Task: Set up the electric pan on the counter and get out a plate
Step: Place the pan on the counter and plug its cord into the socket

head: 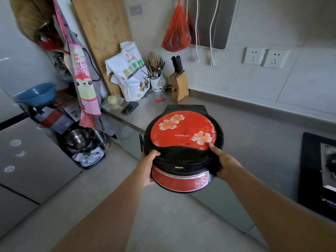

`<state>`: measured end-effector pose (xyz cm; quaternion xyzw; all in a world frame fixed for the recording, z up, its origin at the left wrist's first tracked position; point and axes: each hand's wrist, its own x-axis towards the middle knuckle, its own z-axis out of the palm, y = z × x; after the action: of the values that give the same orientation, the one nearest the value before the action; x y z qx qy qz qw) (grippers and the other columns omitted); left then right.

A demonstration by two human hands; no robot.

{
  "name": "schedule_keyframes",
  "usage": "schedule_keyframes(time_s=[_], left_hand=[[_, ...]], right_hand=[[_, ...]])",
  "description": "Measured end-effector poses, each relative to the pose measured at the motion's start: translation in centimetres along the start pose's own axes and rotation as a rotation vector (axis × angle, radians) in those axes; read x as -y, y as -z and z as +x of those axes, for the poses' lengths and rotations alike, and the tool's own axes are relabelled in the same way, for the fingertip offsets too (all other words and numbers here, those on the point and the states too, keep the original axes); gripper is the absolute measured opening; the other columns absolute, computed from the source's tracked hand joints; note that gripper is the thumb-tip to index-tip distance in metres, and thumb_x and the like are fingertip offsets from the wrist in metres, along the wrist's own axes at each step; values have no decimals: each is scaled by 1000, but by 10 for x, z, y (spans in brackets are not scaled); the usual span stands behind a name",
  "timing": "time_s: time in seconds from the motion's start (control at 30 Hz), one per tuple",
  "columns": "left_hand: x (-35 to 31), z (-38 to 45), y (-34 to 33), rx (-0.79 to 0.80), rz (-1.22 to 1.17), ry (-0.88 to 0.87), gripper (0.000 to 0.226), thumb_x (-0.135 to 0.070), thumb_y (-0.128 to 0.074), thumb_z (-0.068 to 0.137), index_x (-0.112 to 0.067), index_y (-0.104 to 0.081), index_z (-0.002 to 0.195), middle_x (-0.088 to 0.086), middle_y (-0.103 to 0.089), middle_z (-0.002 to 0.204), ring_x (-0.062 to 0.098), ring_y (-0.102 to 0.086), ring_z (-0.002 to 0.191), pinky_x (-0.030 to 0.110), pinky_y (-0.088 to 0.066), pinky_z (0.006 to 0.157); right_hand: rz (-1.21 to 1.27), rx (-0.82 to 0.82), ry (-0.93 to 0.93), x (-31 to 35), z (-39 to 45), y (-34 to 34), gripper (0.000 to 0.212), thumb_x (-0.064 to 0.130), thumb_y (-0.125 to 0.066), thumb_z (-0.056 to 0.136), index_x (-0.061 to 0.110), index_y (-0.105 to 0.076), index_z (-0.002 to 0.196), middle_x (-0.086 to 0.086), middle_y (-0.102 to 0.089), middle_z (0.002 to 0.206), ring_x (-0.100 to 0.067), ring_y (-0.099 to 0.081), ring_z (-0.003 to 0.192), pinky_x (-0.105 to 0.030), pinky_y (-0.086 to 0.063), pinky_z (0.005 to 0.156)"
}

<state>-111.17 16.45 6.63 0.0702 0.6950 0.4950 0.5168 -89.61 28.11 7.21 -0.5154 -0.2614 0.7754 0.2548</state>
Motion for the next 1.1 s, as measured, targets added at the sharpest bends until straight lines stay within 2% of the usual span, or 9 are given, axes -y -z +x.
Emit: schedule_keyframes(time_s=[0.1,0.23,0.33,0.5,0.63,0.83,0.93,1.03,1.1], left_hand=[[-27,27,-17,7,23,-11,60,-39,-63,84,-32,-34,136,4,-55,114,24,-57,93,36,-49,61],[-58,60,-35,22,29,-27,57,-38,-63,85,-31,-36,134,2,-55,108,23,-56,91,37,-47,63],[-79,82,-48,34,39,-6,49,-36,-62,85,-31,-38,127,1,-55,101,22,-55,87,39,-46,67],[-113,135,-57,105,104,-20,53,-37,-63,83,-36,-38,130,2,-56,108,26,-56,98,42,-49,74],[-141,179,-60,165,171,2,53,-37,-64,79,-36,-42,127,4,-57,122,27,-57,102,39,-50,66],[-189,263,-63,249,279,94,60,-43,-66,72,-33,-46,128,0,-57,123,23,-56,102,35,-44,63],[-200,287,-66,296,350,133,50,-42,-63,76,-26,-51,122,1,-60,111,22,-56,100,35,-43,68],[-208,311,-75,344,410,169,28,-39,-61,83,-23,-52,104,0,-57,96,21,-55,91,35,-44,74],[-210,324,-82,365,428,181,33,-39,-61,82,-23,-54,109,0,-58,97,20,-55,91,34,-44,73]], right_hand=[[24,-13,-3,25,23,-3,59,38,-79,74,4,-58,118,-20,-71,105,-39,-68,94,-54,-53,88],[49,-27,16,57,48,-10,54,39,-77,77,3,-59,114,-17,-71,96,-35,-69,81,-43,-54,60],[53,-48,36,77,68,-14,53,39,-75,79,2,-58,113,-17,-69,96,-35,-66,83,-45,-52,65],[116,-107,37,96,108,-27,55,39,-76,77,3,-59,114,-18,-69,101,-36,-67,89,-48,-53,77],[180,-151,39,99,143,-41,61,40,-77,75,3,-60,121,-18,-71,108,-35,-69,93,-42,-56,72],[299,-250,62,113,196,-78,58,39,-77,76,2,-60,117,-19,-71,107,-35,-69,92,-43,-56,70],[335,-271,74,115,206,-90,46,38,-72,82,2,-60,108,-18,-70,98,-32,-68,84,-41,-52,63],[381,-347,90,115,218,-94,37,35,-71,83,3,-59,98,-16,-68,91,-30,-65,79,-40,-49,59],[402,-380,93,116,225,-93,31,33,-70,86,4,-59,91,-15,-66,87,-29,-63,76,-39,-48,59]])
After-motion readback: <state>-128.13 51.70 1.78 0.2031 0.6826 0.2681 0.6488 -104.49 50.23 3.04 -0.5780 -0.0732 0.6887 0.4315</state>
